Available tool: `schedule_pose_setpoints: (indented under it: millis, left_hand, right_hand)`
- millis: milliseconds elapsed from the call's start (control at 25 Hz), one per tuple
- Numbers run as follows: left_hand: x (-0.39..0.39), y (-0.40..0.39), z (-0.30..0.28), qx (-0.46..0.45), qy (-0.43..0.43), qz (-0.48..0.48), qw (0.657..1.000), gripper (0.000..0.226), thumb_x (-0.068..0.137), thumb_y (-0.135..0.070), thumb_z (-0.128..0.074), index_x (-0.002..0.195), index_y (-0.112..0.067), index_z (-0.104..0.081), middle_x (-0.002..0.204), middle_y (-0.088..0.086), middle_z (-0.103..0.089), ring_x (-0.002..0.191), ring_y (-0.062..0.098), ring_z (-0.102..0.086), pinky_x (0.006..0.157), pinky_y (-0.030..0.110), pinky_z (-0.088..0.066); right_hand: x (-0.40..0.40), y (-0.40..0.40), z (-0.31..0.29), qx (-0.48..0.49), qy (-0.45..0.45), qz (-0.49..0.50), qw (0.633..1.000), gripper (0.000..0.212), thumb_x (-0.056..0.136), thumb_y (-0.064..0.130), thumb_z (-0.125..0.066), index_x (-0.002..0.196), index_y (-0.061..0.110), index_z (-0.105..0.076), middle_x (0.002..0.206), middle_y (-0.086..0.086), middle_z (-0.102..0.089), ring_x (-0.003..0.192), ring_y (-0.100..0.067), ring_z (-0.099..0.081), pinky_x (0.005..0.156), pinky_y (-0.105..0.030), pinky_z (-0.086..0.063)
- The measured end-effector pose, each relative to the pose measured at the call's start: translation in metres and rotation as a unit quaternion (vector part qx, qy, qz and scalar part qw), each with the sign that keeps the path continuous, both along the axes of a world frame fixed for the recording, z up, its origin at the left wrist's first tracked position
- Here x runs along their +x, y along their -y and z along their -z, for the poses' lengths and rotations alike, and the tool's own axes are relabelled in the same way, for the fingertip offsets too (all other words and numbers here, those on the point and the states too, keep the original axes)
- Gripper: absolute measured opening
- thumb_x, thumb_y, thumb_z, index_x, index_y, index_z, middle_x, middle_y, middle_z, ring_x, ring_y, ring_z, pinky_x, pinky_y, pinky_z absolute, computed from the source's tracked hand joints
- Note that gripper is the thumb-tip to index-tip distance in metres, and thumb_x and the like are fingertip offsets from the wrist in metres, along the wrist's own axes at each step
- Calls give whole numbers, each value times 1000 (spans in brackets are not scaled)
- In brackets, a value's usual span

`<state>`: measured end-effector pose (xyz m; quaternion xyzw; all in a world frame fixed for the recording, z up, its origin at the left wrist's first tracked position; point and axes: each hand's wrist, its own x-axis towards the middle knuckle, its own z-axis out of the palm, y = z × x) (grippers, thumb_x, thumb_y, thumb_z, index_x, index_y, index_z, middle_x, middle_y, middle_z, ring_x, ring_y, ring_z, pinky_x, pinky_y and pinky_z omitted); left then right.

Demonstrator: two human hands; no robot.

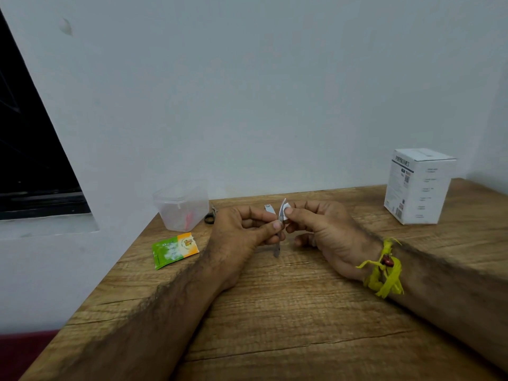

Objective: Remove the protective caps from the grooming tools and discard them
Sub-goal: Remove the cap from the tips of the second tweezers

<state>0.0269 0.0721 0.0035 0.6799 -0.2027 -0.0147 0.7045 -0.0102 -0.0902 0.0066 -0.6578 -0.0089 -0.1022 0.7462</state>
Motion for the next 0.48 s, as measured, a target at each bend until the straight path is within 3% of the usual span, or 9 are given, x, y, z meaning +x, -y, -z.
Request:
schedule_pose_setpoints:
  millis: [160, 480]
  left_hand:
    - [1, 0, 0, 0, -4, 17, 1000, 14, 79, 7, -75, 92, 3, -71, 80, 18, -75, 67, 19, -74, 62, 22, -59]
    - [3, 0, 2, 27, 11, 23, 999, 12, 81, 6, -74, 90, -1, -72, 87, 20, -76, 74, 22, -73, 67, 25, -59]
  right_hand:
    - [2, 1, -2, 34, -11, 10, 999, 8, 93, 13, -67, 88, 9, -72, 75, -2, -70, 68, -10, -61, 52, -25, -46]
    - [3, 0, -4, 16, -28, 1, 999, 13, 94, 13, -67, 82, 10, -71, 68, 0, -68, 62, -10, -58, 51, -26, -46]
